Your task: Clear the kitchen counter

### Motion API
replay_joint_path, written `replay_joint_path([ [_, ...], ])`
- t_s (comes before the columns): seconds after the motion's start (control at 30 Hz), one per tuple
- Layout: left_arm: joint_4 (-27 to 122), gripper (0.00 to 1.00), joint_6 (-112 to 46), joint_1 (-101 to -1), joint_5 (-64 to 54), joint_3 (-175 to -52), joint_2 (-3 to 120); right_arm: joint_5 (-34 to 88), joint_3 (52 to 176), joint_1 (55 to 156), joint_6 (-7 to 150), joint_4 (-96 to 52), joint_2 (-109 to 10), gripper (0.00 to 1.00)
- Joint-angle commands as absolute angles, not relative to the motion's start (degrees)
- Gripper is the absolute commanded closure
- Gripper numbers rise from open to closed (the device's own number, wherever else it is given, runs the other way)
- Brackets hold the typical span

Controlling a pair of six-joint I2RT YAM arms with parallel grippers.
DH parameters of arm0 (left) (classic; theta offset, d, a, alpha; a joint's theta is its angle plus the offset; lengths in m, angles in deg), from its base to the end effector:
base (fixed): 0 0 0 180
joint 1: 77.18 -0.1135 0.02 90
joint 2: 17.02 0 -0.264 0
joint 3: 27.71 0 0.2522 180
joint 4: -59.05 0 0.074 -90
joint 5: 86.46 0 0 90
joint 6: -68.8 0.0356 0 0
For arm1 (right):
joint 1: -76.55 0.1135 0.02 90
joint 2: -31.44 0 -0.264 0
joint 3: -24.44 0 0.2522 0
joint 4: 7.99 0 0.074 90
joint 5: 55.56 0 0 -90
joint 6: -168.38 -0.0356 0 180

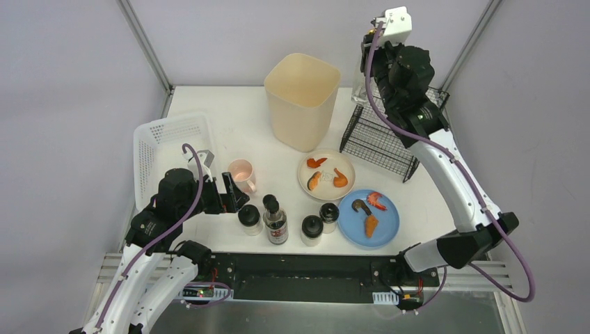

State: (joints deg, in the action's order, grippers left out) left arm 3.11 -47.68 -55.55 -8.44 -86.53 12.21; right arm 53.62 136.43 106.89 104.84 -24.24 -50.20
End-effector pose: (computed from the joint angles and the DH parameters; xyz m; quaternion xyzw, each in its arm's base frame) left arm 0.0962 -0.0461 0.3186 0.0192 0.8466 -0.2947 0.4428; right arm 0.2680 0.1433 0.5283 -0.1728 0.5959 -0.0761 0.7806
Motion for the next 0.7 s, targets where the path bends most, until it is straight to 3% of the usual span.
replay_joint_path([
  [0.0, 5.29, 0.0, -48.27, -55.96, -9.72, -86.04, 12.05, 54.33, 143.58, 103.4, 105.12, -15.67, -52.41, 1.0],
  [0.37, 5.38, 0.0, -48.08, -56.04, -10.26, -85.98, 12.23, 50.9, 146.04, 93.98, 101.74, -11.66, -58.3, 1.0],
  [0.67, 5.46, 0.0, -47.8, -56.09, -10.05, -85.89, 12.45, 46.96, 148.8, 92.1, 101.76, -10.51, -63.68, 1.0],
])
